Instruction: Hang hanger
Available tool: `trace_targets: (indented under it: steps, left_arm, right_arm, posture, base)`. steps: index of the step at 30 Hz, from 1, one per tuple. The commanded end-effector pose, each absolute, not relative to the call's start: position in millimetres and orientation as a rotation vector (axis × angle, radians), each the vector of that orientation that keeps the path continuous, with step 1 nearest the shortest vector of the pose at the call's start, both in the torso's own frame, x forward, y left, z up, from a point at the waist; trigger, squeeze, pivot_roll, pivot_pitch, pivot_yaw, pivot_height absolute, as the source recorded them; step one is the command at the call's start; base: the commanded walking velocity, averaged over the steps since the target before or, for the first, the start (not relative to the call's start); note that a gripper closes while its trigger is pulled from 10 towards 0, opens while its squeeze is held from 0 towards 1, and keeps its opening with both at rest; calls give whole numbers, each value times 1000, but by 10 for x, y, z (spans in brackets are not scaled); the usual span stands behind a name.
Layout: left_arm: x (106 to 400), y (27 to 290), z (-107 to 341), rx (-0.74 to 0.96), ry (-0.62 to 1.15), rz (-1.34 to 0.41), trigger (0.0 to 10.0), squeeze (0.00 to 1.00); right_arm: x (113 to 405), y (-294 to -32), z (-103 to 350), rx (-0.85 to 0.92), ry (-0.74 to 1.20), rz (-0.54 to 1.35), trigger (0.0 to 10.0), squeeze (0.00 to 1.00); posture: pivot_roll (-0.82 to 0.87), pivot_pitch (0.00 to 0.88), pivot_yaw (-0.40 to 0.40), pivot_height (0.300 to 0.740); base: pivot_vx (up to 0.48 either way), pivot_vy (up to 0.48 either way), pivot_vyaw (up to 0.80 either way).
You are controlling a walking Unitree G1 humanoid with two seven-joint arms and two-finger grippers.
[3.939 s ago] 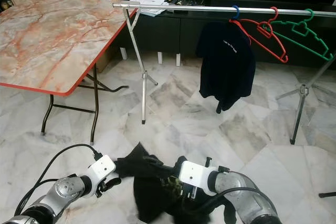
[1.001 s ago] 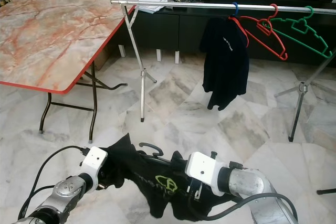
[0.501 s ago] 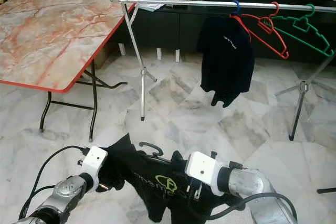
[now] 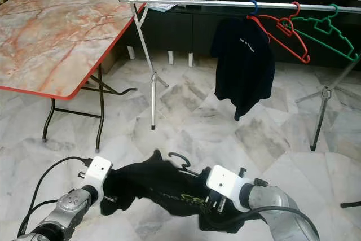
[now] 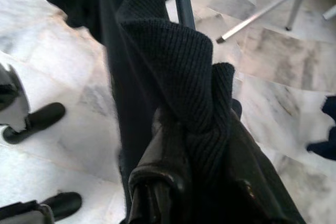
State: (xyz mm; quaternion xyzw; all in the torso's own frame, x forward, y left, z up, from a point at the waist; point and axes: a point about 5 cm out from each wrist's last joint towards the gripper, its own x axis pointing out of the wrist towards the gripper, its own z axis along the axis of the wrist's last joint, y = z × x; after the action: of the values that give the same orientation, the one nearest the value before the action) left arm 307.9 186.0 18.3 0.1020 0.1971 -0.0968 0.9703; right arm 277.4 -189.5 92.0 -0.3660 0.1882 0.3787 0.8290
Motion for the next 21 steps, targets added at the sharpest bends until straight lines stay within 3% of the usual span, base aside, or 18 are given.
trace_targets:
  steps: [1, 11, 12, 17, 21]
  left_arm:
    - [3077, 2020, 191, 180, 414, -112, 0, 0]
    - [3196, 2129, 395, 148, 287, 29, 0, 0]
    - [3245, 2170, 493, 136, 230, 73, 0, 0]
    - [3332, 2225, 693, 93, 111, 139, 0, 0]
    - [3368, 2211, 737, 105, 103, 120, 0, 0]
  right_arm:
    - [2815, -1942, 939, -797, 400, 747, 10000, 0]
    - [2853, -1902, 745, -698, 496, 566, 10000, 0]
    - [2728, -1872, 607, -777, 574, 677, 10000, 0]
    - [2433, -1968, 322, -895, 802, 835, 10000, 0]
    - [2529, -1995, 301, -818, 780, 661, 10000, 0]
  posture:
    - [13, 166, 75, 740]
    - [20, 169, 76, 740]
    - [20, 169, 76, 740]
    - [16, 168, 75, 740]
    - [17, 169, 76, 740]
  base:
    - [0, 0, 0]
    - [0, 0, 0]
    - [0, 0, 0]
    - [0, 0, 0]
    - [0, 0, 0]
